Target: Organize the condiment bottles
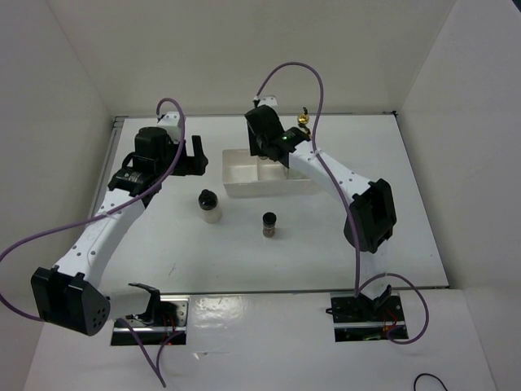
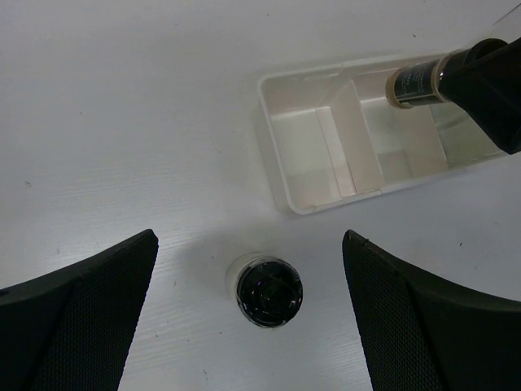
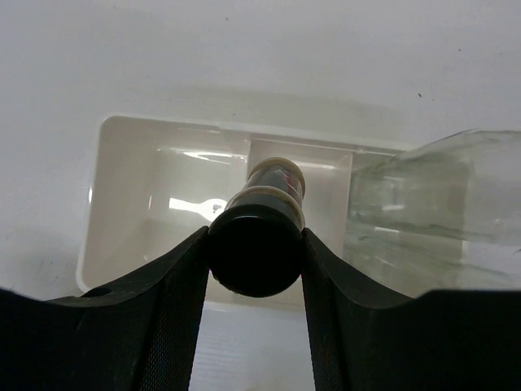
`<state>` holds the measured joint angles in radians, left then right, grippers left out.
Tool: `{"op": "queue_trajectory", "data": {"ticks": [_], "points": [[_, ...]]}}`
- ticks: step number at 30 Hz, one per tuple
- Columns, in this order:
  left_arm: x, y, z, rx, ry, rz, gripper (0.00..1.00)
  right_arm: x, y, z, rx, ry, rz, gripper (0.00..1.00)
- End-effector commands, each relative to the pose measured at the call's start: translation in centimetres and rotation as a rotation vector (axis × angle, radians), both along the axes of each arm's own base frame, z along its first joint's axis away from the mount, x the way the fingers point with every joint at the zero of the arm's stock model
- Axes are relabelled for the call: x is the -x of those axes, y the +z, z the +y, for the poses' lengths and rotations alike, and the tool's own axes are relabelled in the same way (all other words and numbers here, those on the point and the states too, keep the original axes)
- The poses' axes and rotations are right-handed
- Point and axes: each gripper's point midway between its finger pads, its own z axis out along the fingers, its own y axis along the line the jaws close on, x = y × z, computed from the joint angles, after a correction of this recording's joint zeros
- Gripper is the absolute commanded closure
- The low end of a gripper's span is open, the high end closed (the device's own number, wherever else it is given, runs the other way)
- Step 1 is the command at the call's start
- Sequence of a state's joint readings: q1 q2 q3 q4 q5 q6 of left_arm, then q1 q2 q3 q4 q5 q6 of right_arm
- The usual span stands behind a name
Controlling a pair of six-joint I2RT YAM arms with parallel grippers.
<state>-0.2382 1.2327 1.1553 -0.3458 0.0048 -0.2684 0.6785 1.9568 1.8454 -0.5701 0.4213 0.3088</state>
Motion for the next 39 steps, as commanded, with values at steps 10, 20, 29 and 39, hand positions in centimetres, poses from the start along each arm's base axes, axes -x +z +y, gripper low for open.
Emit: {"op": "queue_trajectory", "data": {"ticks": [10, 20, 29, 39], "points": [[0.3, 0.9, -0.1, 0.018, 0.008, -0.017, 0.0, -2.7, -2.9, -1.7, -0.036, -0.05, 0.025, 1.0], [-0.1, 0.6, -0.2, 0.015, 0.008, -0.007, 0.0, -2.8, -6.1, -1.3, -0.044, -0.04, 0.082, 1.0], [-0.4, 0.2, -0.2, -0.007, -0.001, 0.016, 0.0, -3.4, -8.5, -1.8, -0.038, -0.045, 0.117, 0.95], [-0.3, 0.4, -1.4, 0.013, -0.068, 0.026, 0.0, -4.0, -8.9, -1.8, -0.04, -0.047, 0.127, 0.77]]}}
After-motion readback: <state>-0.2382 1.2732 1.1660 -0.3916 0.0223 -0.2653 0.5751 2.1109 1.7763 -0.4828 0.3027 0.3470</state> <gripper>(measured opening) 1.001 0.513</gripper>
